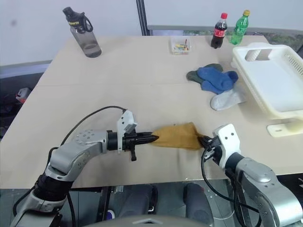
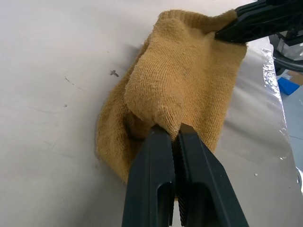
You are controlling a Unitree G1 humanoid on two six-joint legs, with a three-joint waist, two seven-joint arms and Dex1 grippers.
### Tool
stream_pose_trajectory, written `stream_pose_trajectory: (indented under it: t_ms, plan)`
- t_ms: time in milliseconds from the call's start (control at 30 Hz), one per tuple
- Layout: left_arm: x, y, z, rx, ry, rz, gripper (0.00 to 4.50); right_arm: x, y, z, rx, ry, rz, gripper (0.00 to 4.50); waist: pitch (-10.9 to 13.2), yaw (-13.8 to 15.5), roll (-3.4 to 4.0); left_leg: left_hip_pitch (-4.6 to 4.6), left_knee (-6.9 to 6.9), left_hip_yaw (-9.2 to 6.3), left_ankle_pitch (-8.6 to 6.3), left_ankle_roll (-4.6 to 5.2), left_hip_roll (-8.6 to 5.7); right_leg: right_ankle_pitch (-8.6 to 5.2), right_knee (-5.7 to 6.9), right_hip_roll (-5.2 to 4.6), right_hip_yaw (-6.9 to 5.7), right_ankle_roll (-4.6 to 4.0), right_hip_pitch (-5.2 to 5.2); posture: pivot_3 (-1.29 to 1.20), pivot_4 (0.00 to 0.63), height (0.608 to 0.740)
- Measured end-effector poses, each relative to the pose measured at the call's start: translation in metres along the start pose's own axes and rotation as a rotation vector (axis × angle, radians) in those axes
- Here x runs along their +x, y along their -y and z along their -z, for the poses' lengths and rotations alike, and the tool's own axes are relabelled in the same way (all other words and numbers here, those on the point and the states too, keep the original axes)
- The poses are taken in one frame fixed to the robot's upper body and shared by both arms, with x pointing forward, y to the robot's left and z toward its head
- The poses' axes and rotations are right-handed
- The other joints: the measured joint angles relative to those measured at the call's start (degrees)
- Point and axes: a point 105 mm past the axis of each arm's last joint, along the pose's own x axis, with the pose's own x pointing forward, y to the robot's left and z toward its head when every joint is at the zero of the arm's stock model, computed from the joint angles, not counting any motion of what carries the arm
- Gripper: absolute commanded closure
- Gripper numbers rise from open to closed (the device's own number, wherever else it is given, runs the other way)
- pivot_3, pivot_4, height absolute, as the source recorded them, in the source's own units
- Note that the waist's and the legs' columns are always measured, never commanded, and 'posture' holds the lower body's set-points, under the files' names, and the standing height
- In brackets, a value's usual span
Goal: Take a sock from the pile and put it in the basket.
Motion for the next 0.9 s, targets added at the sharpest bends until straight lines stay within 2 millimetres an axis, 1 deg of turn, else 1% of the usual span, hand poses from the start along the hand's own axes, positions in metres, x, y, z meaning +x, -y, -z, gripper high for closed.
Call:
stream_pose_trajectory:
  t_ms: [33,67,100,133,167,200,233,267,400,433,500,533,567,633,733,800,900]
  plan:
    - [0.001,0.001,0.002,0.001,-0.006,0.001,3.63,0.002,0.001,0.003,0.001,-0.005,-0.002,4.50,0.00,0.00,0.00,0.00,0.00,0.00,0.00,0.00,0.00,0.00,0.00,0.00,0.00,0.00,0.00,0.00,0.150,0.740]
    - [0.002,0.001,0.004,-0.003,-0.015,0.001,2.91,0.004,0.003,0.007,-0.001,-0.017,0.000,4.50,0.00,0.00,0.00,0.00,0.00,0.00,0.00,0.00,-0.01,0.00,-0.02,0.00,0.00,0.00,0.00,0.00,0.150,0.740]
    - [0.003,0.001,0.006,-0.009,-0.019,0.003,2.72,0.005,0.005,0.011,0.003,-0.030,0.003,4.50,0.00,0.00,0.00,-0.01,0.00,0.01,0.00,0.00,-0.01,0.00,-0.02,0.00,0.00,0.00,0.00,0.00,0.150,0.740]
    - [0.004,-0.001,0.010,-0.020,-0.024,-0.002,2.25,0.007,0.008,0.017,0.007,-0.043,0.007,4.19,0.00,0.02,0.00,-0.02,0.00,-0.01,0.00,0.00,-0.01,0.00,-0.02,0.00,-0.01,0.00,0.00,0.00,0.150,0.740]
    - [0.004,-0.002,0.011,-0.022,-0.024,-0.010,1.93,0.008,0.009,0.019,0.005,-0.043,0.010,3.86,0.00,0.03,0.00,-0.02,0.00,-0.01,0.00,0.00,-0.01,0.00,-0.02,0.00,-0.01,0.00,0.00,0.00,0.150,0.740]
    - [0.005,-0.006,0.012,-0.024,-0.022,-0.024,1.44,0.009,0.012,0.020,-0.004,-0.040,0.015,3.56,0.00,0.02,0.00,-0.01,0.00,-0.01,0.00,0.00,-0.01,0.00,-0.01,0.00,-0.02,0.00,0.00,0.00,0.150,0.740]
    - [0.005,-0.007,0.012,-0.022,-0.021,-0.029,1.16,0.010,0.013,0.020,-0.007,-0.037,0.018,3.29,0.00,0.02,0.00,-0.02,0.00,-0.02,0.00,0.00,-0.01,0.00,-0.01,0.00,-0.03,0.00,0.00,0.00,0.150,0.740]
    - [0.005,-0.008,0.012,-0.014,-0.020,-0.034,0.79,0.010,0.014,0.020,-0.012,-0.034,0.024,2.90,0.00,0.02,0.00,-0.01,0.00,-0.02,0.00,0.00,-0.01,0.00,-0.01,0.00,-0.02,0.00,0.00,0.00,0.150,0.740]
    - [0.001,-0.015,0.003,-0.022,0.023,-0.047,0.79,0.001,0.017,0.018,-0.064,-0.033,0.054,2.90,0.00,0.07,0.01,-0.05,0.00,-0.04,0.00,0.00,0.00,0.00,-0.01,0.00,-0.03,0.00,-0.03,0.00,0.150,0.740]
    - [-0.003,-0.015,0.000,-0.038,0.039,-0.041,0.70,-0.003,0.016,0.016,-0.081,-0.030,0.054,3.16,0.00,0.07,0.01,-0.14,0.00,-0.04,0.00,0.00,0.00,0.00,0.00,0.00,-0.03,0.00,-0.12,0.00,0.150,0.740]
    - [-0.018,-0.020,-0.005,-0.080,0.051,-0.028,0.68,-0.016,0.015,0.002,-0.129,0.010,0.057,3.89,0.00,-0.02,0.01,-0.21,0.00,-0.08,0.00,0.00,0.02,0.00,0.00,0.01,-0.06,0.01,-0.18,0.00,0.150,0.740]
    - [-0.025,-0.022,-0.008,-0.089,0.048,-0.026,0.68,-0.022,0.015,-0.007,-0.156,0.038,0.066,4.36,0.00,-0.10,0.01,-0.20,0.00,-0.06,0.00,0.00,0.02,0.01,0.00,0.01,-0.05,0.01,-0.17,0.00,0.150,0.740]
    - [-0.030,-0.024,-0.011,-0.091,0.050,-0.026,0.68,-0.025,0.014,-0.013,-0.179,0.053,0.065,4.45,0.00,-0.11,0.01,-0.18,0.00,-0.05,0.00,0.00,0.02,0.01,0.00,0.01,-0.05,0.01,-0.16,0.00,0.150,0.740]
    - [-0.036,-0.026,-0.014,-0.106,0.044,-0.012,0.68,-0.029,0.008,-0.021,-0.217,0.075,0.042,4.45,0.00,-0.03,0.00,-0.15,0.00,-0.06,0.00,0.00,0.02,-0.01,0.00,0.01,-0.08,0.03,-0.13,0.00,0.150,0.740]
    - [-0.035,-0.027,-0.017,-0.129,0.043,0.006,0.68,-0.028,0.000,-0.029,-0.227,0.106,0.006,4.45,0.01,0.07,-0.03,-0.15,0.02,-0.07,0.00,0.00,0.01,0.00,-0.01,0.01,-0.09,0.02,-0.11,0.00,0.150,0.740]
    - [-0.031,-0.026,-0.018,-0.116,0.027,0.011,0.68,-0.024,-0.003,-0.032,-0.232,0.116,-0.012,4.45,0.00,0.05,-0.02,-0.15,0.02,-0.05,0.00,0.00,-0.01,0.00,-0.01,-0.01,-0.06,0.02,-0.10,0.00,0.150,0.740]
    - [-0.022,-0.025,-0.008,-0.138,-0.002,0.019,0.68,-0.011,-0.012,-0.032,-0.212,0.127,-0.066,4.45,0.00,-0.12,-0.02,-0.15,0.01,-0.03,0.00,0.00,-0.01,0.00,-0.01,0.01,-0.04,0.01,-0.13,0.00,0.150,0.740]
